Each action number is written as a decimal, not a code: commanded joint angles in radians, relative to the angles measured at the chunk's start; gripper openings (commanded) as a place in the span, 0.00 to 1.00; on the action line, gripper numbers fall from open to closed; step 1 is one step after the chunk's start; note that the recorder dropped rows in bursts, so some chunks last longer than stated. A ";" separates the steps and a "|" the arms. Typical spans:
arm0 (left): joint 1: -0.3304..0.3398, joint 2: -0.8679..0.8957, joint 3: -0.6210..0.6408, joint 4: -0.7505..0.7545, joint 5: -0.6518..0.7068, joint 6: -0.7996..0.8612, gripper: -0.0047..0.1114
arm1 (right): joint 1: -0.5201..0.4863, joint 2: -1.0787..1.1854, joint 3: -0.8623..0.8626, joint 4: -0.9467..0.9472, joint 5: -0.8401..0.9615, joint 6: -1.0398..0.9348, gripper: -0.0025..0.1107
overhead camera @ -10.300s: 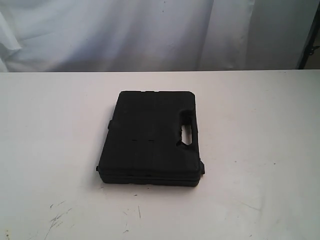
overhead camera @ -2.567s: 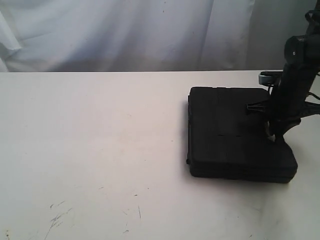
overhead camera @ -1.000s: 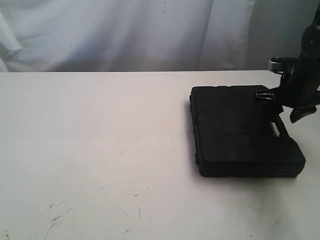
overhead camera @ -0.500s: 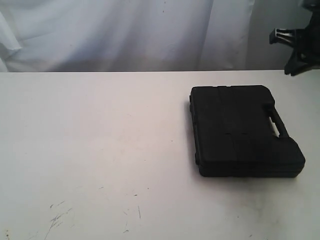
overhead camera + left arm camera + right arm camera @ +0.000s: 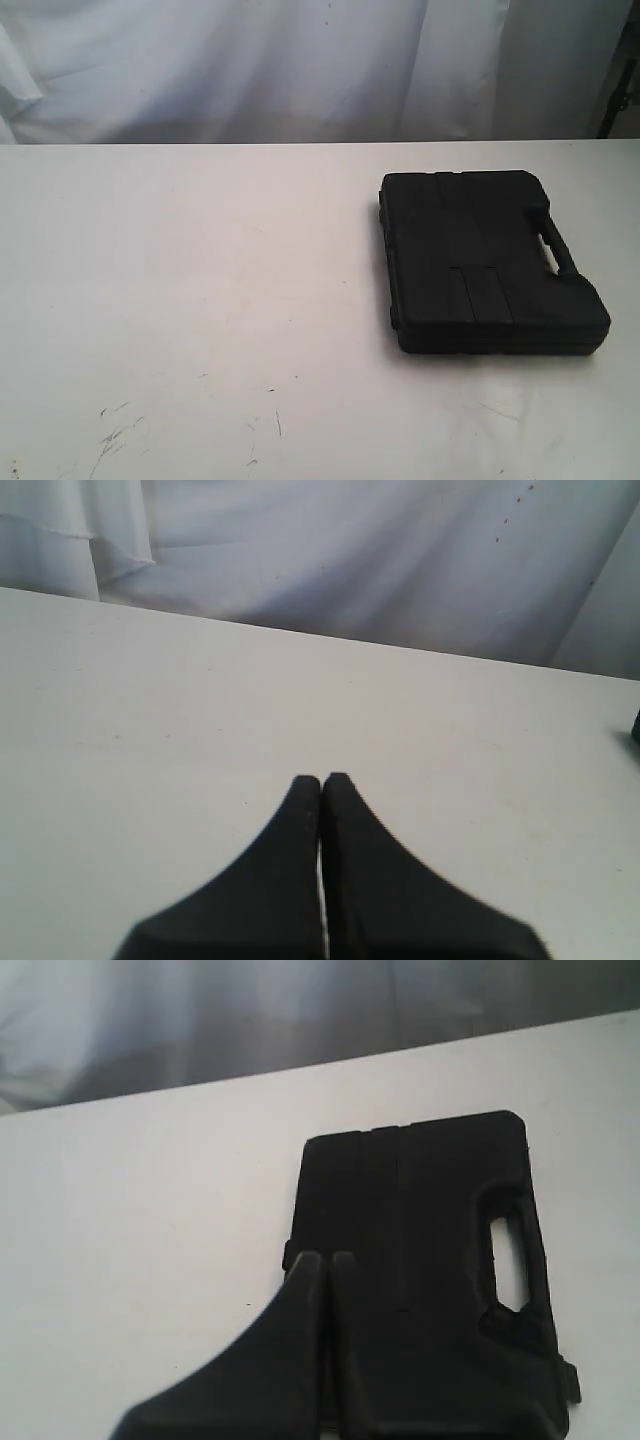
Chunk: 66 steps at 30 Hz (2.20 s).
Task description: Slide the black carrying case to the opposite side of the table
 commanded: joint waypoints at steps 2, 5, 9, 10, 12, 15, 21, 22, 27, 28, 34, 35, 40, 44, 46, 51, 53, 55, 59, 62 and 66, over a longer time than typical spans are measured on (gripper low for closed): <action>0.001 -0.005 0.004 0.004 -0.009 -0.001 0.04 | 0.003 -0.216 0.049 0.004 -0.019 -0.010 0.02; 0.001 -0.005 0.004 0.004 -0.009 -0.001 0.04 | 0.003 -0.306 0.049 0.004 -0.021 -0.010 0.02; 0.001 -0.005 0.004 0.004 -0.009 -0.001 0.04 | 0.003 -0.397 0.049 0.004 -0.021 -0.010 0.02; 0.001 -0.005 0.004 0.004 -0.009 0.002 0.04 | 0.003 -0.417 0.049 0.000 -0.024 -0.010 0.02; 0.001 -0.005 0.004 0.004 -0.009 0.002 0.04 | 0.003 -0.446 0.049 -0.036 -0.011 -0.012 0.02; 0.001 -0.005 0.004 0.004 -0.009 0.002 0.04 | -0.031 -0.489 0.068 -0.077 0.006 -0.013 0.02; 0.001 -0.005 0.004 0.004 -0.009 0.002 0.04 | -0.167 -0.612 0.248 -0.085 -0.088 -0.016 0.02; 0.001 -0.005 0.004 0.004 -0.009 0.000 0.04 | -0.181 -0.642 0.296 -0.085 -0.113 -0.016 0.02; 0.001 -0.005 0.004 0.004 -0.009 -0.001 0.04 | -0.210 -0.765 0.519 -0.085 -0.274 -0.016 0.02; 0.001 -0.005 0.004 0.004 -0.009 -0.001 0.04 | -0.210 -0.787 0.557 -0.085 -0.305 -0.016 0.02; 0.001 -0.005 0.004 0.004 -0.009 -0.001 0.04 | -0.210 -0.878 0.711 -0.087 -0.353 -0.041 0.02; 0.001 -0.005 0.004 0.004 -0.009 0.002 0.04 | -0.210 -0.892 0.733 -0.087 -0.353 -0.043 0.02; 0.001 -0.005 0.004 0.004 -0.009 0.002 0.04 | -0.210 -0.963 0.849 -0.087 -0.384 -0.088 0.02; 0.001 -0.005 0.004 0.004 -0.009 0.002 0.04 | -0.210 -0.994 0.941 -0.085 -0.432 -0.086 0.02; 0.001 -0.005 0.004 0.004 -0.009 0.002 0.04 | -0.210 -0.994 0.972 -0.085 -0.445 -0.086 0.02; 0.001 -0.005 0.004 0.004 -0.009 0.000 0.04 | -0.210 -0.994 0.972 -0.087 -0.398 -0.095 0.02; 0.001 -0.005 0.004 0.004 -0.009 0.000 0.04 | -0.210 -0.994 0.972 -0.097 -0.382 -0.095 0.02; 0.001 -0.005 0.004 0.004 -0.009 0.000 0.04 | -0.200 -0.994 0.972 -0.118 -0.351 -0.095 0.02; 0.001 -0.005 0.004 0.004 -0.009 0.000 0.04 | -0.175 -0.994 0.972 -0.131 -0.322 -0.095 0.02; 0.001 -0.005 0.004 0.004 -0.009 0.002 0.04 | -0.173 -0.994 0.972 -0.139 -0.309 -0.099 0.02; 0.001 -0.005 0.004 0.004 -0.009 0.002 0.04 | -0.173 -0.994 0.972 -0.139 -0.307 -0.105 0.02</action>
